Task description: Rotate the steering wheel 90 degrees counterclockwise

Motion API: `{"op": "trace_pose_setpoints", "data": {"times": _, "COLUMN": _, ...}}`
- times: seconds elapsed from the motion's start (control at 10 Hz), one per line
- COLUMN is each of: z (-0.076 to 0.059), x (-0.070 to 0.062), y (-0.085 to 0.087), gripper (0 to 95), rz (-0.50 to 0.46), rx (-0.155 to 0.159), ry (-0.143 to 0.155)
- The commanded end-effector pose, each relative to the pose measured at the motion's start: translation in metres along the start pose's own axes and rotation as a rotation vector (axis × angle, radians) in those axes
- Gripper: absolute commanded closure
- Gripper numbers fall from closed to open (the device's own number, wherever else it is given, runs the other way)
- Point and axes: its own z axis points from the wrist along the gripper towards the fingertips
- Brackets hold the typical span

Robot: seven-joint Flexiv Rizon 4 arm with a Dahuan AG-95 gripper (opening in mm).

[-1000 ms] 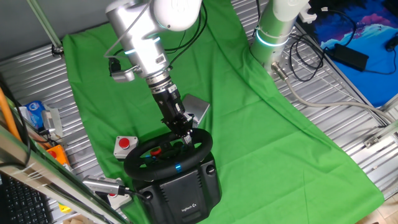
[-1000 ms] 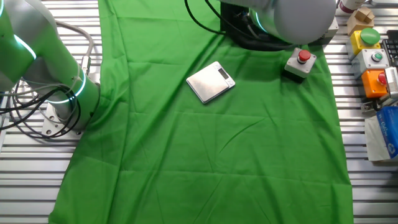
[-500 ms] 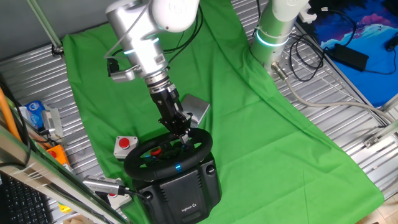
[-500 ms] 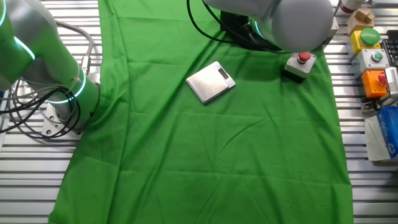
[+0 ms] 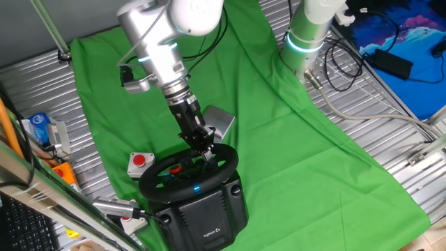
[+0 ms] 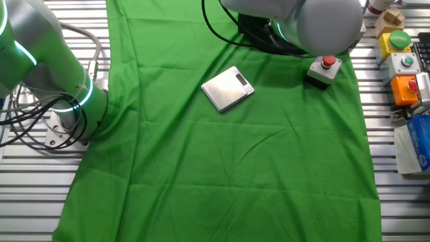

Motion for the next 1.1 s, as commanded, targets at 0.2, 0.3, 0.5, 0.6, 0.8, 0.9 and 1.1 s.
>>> {"op": "trace_pose_setpoints", "data": {"times": 0.2, "z": -0.011, "x": 0.001, "y": 0.004, "gripper": 95.0, "rz": 0.009, "rx": -0.001, "ry": 0.013}}
{"op": "trace_pose_setpoints", "data": {"times": 0.3, "z": -0.011, "x": 0.001, "y": 0.004, "gripper": 95.0, "rz": 0.023, "rx": -0.007, "ry": 0.015}}
{"op": "trace_pose_setpoints", "data": {"times": 0.5, "z": -0.011, "x": 0.000, "y": 0.016, "gripper": 95.0, "rz": 0.101, "rx": -0.011, "ry": 0.009}}
{"op": "trace_pose_setpoints", "data": {"times": 0.6, "z": -0.009, "x": -0.003, "y": 0.028, "gripper": 95.0, "rz": 0.148, "rx": -0.008, "ry": 0.010}}
{"op": "trace_pose_setpoints", "data": {"times": 0.8, "z": -0.006, "x": -0.005, "y": 0.038, "gripper": 95.0, "rz": 0.177, "rx": -0.004, "ry": 0.013}}
{"op": "trace_pose_setpoints", "data": {"times": 0.9, "z": -0.006, "x": -0.005, "y": 0.038, "gripper": 95.0, "rz": 0.175, "rx": -0.007, "ry": 0.011}}
{"op": "trace_pose_setpoints", "data": {"times": 1.1, "z": -0.006, "x": -0.004, "y": 0.038, "gripper": 95.0, "rz": 0.183, "rx": -0.009, "ry": 0.011}}
